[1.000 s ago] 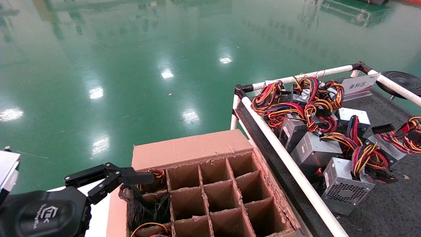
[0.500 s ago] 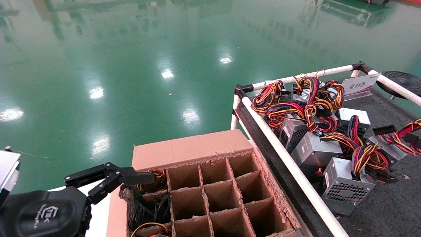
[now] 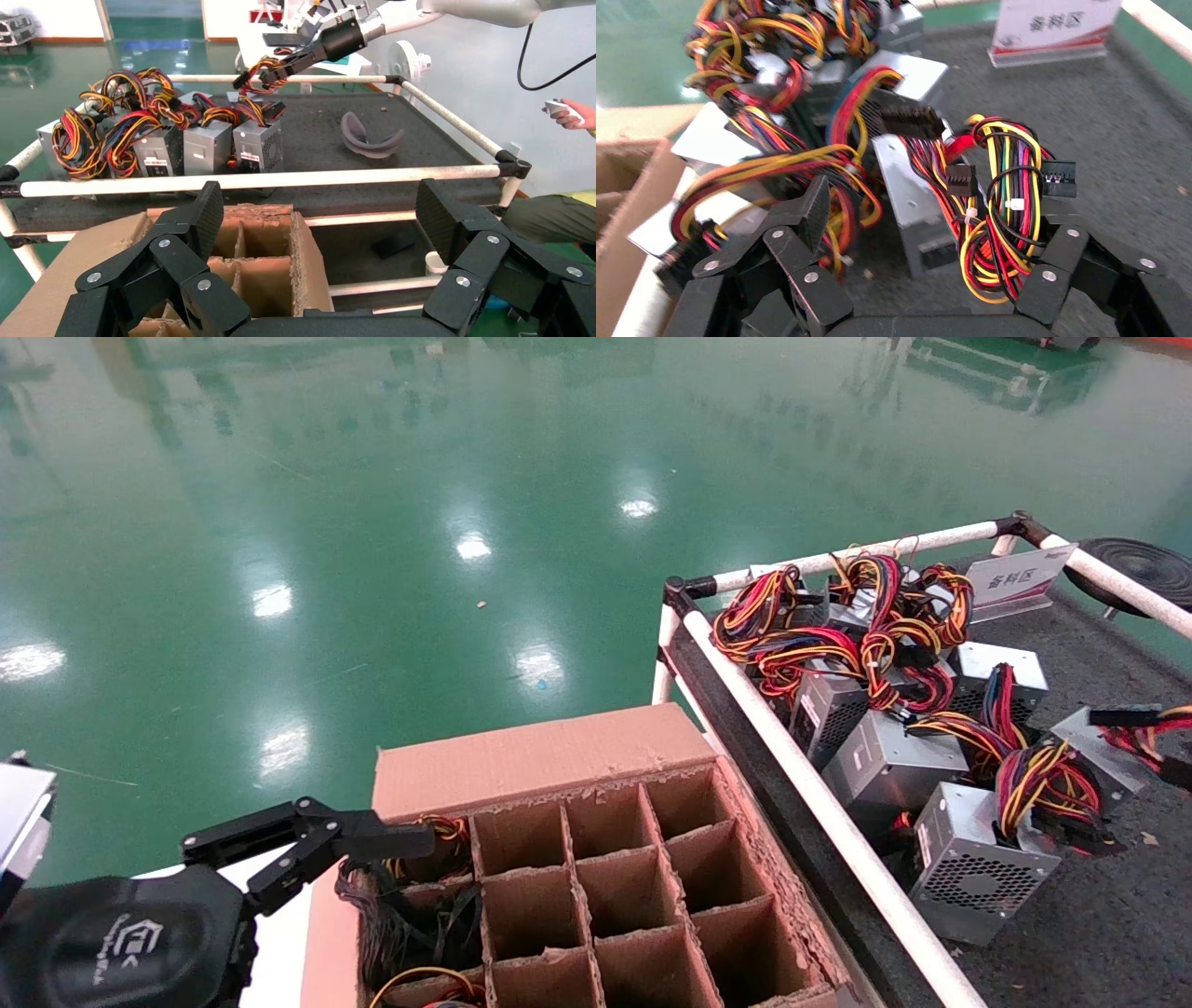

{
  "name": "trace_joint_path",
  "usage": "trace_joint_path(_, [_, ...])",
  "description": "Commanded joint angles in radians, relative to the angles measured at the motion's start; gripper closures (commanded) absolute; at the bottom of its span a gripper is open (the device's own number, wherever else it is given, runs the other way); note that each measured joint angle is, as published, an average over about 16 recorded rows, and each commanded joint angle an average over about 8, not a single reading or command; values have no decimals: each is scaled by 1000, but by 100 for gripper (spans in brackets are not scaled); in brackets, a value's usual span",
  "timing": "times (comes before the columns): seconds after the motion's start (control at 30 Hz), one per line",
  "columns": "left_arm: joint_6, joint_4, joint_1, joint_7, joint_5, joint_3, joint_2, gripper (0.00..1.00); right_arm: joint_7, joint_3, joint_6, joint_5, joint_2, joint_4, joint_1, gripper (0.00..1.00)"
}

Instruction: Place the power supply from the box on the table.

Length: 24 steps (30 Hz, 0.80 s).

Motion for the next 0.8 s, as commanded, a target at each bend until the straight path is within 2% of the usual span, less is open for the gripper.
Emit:
trace_joint_path(0.03, [0, 0, 0, 0, 0, 0, 0, 0, 3, -4, 8, -8, 7, 3, -3, 0])
trace_joint_path(0.37, [0, 0, 0, 0, 0, 0, 0, 0, 29, -1, 15, -7, 18, 36, 11, 0])
trace_joint_path(0.8, [0, 0, 0, 0, 0, 0, 0, 0, 83, -17, 27, -32, 3, 114, 82, 0])
